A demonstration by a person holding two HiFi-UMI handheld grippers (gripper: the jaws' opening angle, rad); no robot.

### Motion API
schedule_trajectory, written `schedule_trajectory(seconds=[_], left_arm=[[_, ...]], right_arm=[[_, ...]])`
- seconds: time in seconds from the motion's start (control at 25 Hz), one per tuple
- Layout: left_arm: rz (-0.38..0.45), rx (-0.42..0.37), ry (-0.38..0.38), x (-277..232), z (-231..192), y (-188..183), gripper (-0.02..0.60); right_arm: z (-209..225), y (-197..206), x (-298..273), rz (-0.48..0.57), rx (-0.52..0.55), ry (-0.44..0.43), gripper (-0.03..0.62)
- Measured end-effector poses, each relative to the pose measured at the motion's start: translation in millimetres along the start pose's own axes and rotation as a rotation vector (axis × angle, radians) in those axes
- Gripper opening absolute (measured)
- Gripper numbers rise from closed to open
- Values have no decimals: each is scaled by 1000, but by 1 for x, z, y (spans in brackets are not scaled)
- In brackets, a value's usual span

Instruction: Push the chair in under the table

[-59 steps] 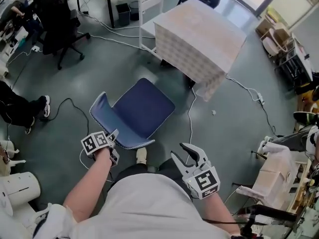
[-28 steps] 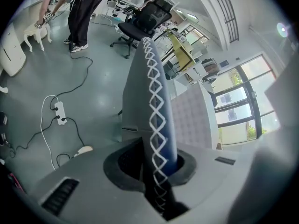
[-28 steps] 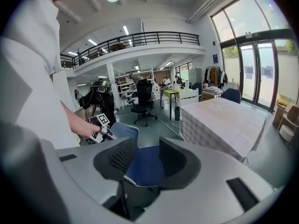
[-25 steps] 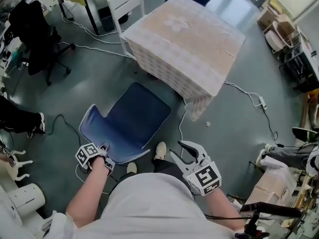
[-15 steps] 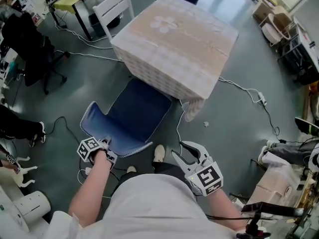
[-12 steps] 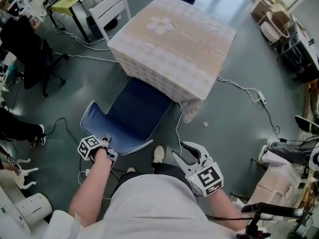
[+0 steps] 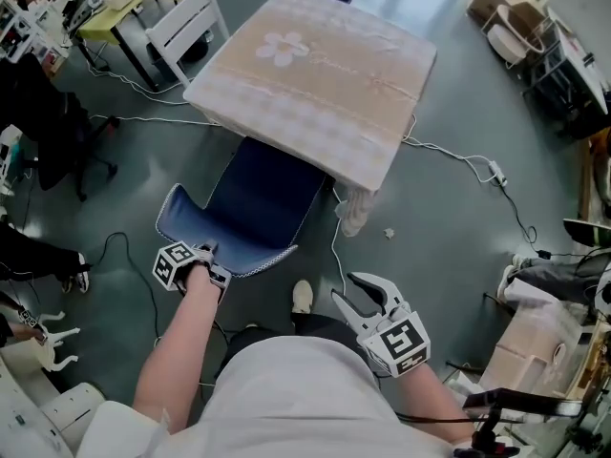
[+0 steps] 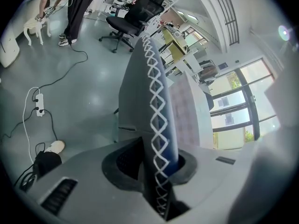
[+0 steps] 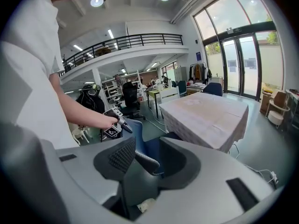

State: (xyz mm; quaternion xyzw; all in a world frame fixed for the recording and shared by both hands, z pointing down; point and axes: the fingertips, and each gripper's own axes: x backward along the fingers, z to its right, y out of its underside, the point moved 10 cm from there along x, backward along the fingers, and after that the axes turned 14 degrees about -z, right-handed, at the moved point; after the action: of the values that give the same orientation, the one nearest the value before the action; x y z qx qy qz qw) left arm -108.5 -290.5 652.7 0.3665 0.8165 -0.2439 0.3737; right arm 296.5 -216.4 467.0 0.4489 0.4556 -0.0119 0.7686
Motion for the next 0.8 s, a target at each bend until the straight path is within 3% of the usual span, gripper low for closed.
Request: schedule_trajectory(seconds=[0.52,0.8], left_arm=[[-31,-59,11,-41,56,-13,100],[-43,-119,-47,-39,55,-14,146]], right_arm=[[9,10,6,-2,-28,24,167],[2,11,9,-10,-24,32,167]])
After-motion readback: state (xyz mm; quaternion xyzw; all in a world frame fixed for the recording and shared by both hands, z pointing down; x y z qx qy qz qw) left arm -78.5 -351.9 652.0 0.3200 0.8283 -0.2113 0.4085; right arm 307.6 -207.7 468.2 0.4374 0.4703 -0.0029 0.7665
